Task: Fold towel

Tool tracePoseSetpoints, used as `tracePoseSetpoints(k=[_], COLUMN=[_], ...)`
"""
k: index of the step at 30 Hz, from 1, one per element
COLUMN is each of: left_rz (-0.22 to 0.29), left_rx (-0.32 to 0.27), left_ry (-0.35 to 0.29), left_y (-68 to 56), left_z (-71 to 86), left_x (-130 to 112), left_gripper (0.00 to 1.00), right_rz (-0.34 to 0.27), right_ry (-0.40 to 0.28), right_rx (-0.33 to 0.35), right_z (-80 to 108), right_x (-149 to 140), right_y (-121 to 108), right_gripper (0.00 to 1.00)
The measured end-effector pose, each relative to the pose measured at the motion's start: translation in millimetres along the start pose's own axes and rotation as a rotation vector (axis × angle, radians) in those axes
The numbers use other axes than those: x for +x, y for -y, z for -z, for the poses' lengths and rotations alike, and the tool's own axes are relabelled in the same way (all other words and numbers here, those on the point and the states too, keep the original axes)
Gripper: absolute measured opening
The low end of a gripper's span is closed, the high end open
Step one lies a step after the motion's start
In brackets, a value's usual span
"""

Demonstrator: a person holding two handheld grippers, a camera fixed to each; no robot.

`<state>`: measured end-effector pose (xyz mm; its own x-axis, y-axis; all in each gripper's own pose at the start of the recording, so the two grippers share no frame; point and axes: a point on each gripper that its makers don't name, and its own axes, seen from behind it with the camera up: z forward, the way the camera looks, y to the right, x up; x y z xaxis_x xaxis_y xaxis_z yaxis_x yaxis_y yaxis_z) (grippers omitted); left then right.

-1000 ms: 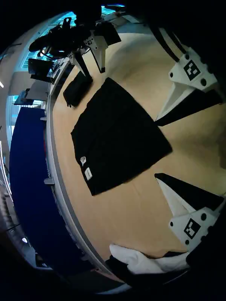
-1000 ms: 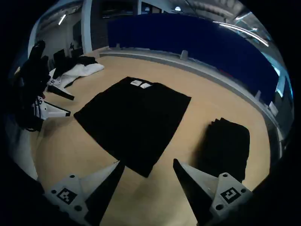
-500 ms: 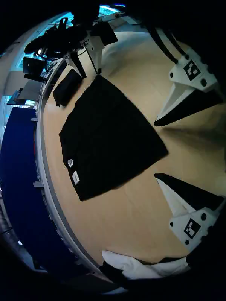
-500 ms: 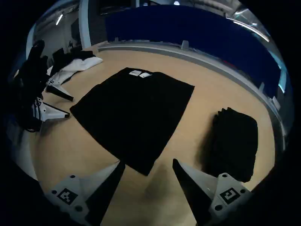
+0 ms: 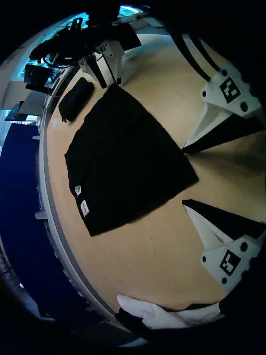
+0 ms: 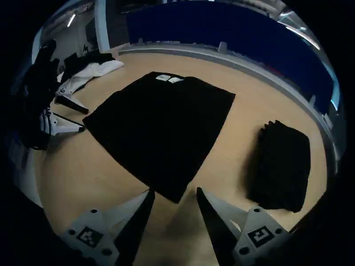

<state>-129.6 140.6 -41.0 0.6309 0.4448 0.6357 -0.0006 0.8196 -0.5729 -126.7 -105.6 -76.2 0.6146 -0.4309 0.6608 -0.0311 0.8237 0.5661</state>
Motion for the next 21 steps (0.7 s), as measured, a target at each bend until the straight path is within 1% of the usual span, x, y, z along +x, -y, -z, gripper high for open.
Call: tracePoseSetpoints(k=[4, 8, 12, 14, 18, 21], left_rz=[-0.01, -0.004, 0.007, 0.009, 0.006, 0.008], left_rx=[-0.002, 0.002, 0.008, 0.01, 0.01, 0.012], left_ry=[0.01, 0.013, 0.017, 0.019, 0.022, 0.025], left_y=[-4.0, -5.8, -5.6, -5.8, -6.7, -6.7], left_z=[1.1, 1.7, 0.7, 0.2, -0.5, -1.2], left_x=[-1.0, -1.4, -1.4, -1.5, -1.7, -2.0], left_gripper=[0.67, 0.61, 0.57, 0.53, 0.49, 0.39], right_rz=[-0.002, -0.012, -0.017, -0.016, -0.011, -0.011], right_ry=[0.002, -0.001, -0.003, -0.003, 0.001, 0.005], right_rx=[0.002, -0.011, -0.014, -0.018, -0.024, -0.026], right_z=[-1.4, -2.3, -2.2, -2.0, -1.5, -1.4], right_x=[-2.3, -2.9, -2.9, -2.6, -2.5, -2.5], right_y=[1.5, -1.2, -1.4, -1.5, -1.5, -2.2], right_gripper=[0.53, 0.37, 0.34, 0.34, 0.3, 0.26])
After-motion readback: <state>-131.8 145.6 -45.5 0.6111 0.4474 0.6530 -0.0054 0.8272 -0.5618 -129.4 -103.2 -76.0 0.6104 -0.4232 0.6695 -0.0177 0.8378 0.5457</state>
